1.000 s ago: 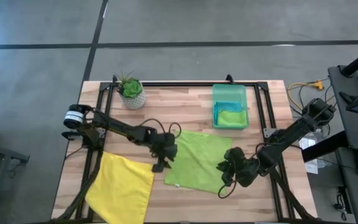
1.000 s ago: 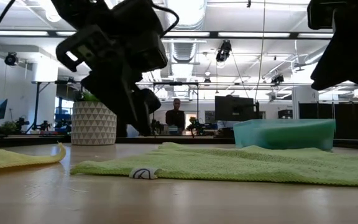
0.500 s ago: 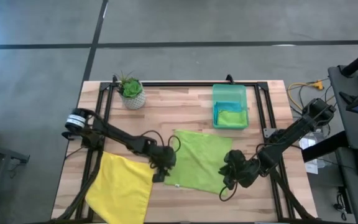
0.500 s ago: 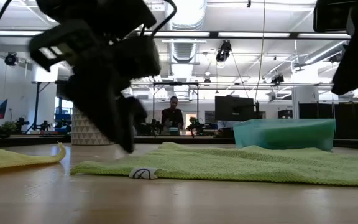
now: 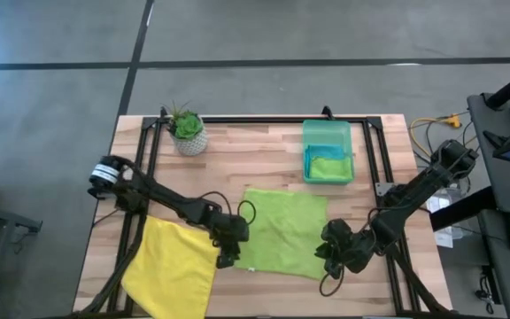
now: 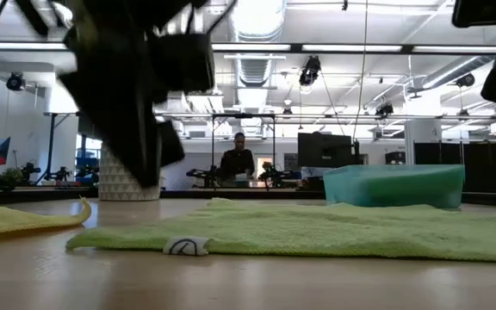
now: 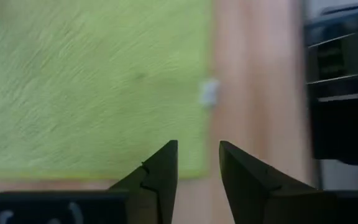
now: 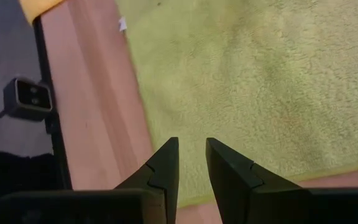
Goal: Fold microfiber towels
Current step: Fold the light green towel
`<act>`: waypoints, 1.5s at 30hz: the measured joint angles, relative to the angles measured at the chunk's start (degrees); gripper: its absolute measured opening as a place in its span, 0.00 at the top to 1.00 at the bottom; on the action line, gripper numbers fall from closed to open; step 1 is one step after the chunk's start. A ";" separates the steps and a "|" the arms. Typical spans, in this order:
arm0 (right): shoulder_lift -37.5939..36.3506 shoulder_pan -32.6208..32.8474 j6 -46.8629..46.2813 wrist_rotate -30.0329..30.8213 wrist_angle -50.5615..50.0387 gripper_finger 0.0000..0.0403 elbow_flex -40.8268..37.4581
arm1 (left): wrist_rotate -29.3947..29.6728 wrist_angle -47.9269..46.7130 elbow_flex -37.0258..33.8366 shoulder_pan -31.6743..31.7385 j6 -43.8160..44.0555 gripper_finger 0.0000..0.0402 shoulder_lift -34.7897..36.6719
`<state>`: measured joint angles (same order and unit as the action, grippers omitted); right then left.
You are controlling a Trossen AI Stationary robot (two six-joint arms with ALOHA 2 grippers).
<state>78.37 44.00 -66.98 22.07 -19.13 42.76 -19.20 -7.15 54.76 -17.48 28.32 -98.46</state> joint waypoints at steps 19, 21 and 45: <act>8.65 14.86 2.43 3.45 13.70 0.81 -0.11 | 33.29 -4.45 0.79 -24.46 0.26 0.75 15.20; 11.30 15.04 4.19 5.24 14.18 0.80 0.44 | 38.44 -4.33 0.64 -25.20 1.00 0.75 15.20; 19.37 5.32 24.60 -5.90 4.80 0.59 5.36 | 21.85 -3.03 -1.74 -13.05 -23.34 0.75 7.37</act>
<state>97.74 49.32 -42.38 16.16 -14.34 48.12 2.65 -10.18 53.02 -30.53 4.98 -91.09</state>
